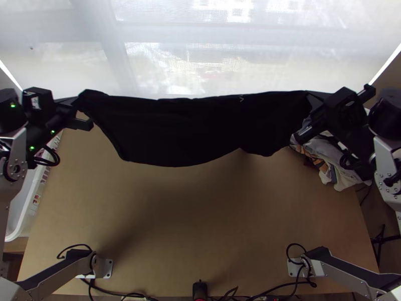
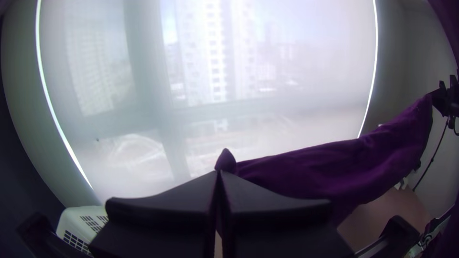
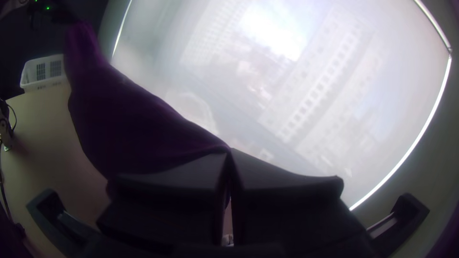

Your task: Fold the t-shirt

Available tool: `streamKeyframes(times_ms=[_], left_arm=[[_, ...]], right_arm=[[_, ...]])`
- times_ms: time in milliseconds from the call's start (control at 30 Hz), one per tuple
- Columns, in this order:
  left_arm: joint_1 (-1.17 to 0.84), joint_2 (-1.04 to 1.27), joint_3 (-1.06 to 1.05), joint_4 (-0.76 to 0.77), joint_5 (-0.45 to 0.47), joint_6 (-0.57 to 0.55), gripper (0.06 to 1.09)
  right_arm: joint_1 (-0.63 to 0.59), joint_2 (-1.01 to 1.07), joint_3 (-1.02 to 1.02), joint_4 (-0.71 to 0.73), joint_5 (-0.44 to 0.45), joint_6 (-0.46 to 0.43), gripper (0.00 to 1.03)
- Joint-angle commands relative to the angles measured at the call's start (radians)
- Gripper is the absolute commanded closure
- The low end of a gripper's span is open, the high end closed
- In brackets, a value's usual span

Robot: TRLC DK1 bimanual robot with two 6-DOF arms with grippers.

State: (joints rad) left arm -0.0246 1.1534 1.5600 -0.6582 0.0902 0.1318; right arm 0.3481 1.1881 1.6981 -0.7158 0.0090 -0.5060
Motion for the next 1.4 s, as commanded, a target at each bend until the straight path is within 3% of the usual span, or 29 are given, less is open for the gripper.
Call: streamKeyframes(times_ms=[0, 267, 500, 700, 967, 1067, 1233, 1367], left_arm=[[0.068, -0.04, 0.216, -0.038, 0.005, 0.002, 1.05], [0.111, -0.127, 0.354, -0.083, -0.01, 0.003, 1.05], [0.111, -0.253, 0.359, -0.172, -0.009, 0.029, 1.05], [0.111, -0.365, 0.365, -0.261, -0.001, 0.055, 1.05], [0.117, -0.501, 0.314, -0.468, 0.121, 0.066, 1.05], [0.18, -0.535, 0.305, -0.554, 0.224, 0.066, 1.05], [0.264, -0.597, 0.132, -0.618, 0.373, 0.118, 1.05], [0.285, -0.558, -0.071, -0.555, 0.405, 0.112, 1.05]], right_arm=[[0.065, 0.044, 0.216, 0.024, 0.029, 0.004, 1.0], [0.114, 0.03, 0.339, 0.044, 0.043, 0.007, 1.0], [0.216, -0.033, 0.364, -0.047, 0.063, 0.009, 1.0], [0.221, -0.117, 0.364, -0.151, 0.065, 0.037, 1.0], [0.229, -0.285, 0.253, -0.393, 0.046, 0.129, 1.0], [0.229, -0.321, 0.219, -0.459, 0.043, 0.175, 1.0], [0.229, -0.375, 0.041, -0.458, 0.011, 0.238, 1.0], [0.232, -0.397, -0.187, -0.312, -0.006, 0.259, 1.0]])
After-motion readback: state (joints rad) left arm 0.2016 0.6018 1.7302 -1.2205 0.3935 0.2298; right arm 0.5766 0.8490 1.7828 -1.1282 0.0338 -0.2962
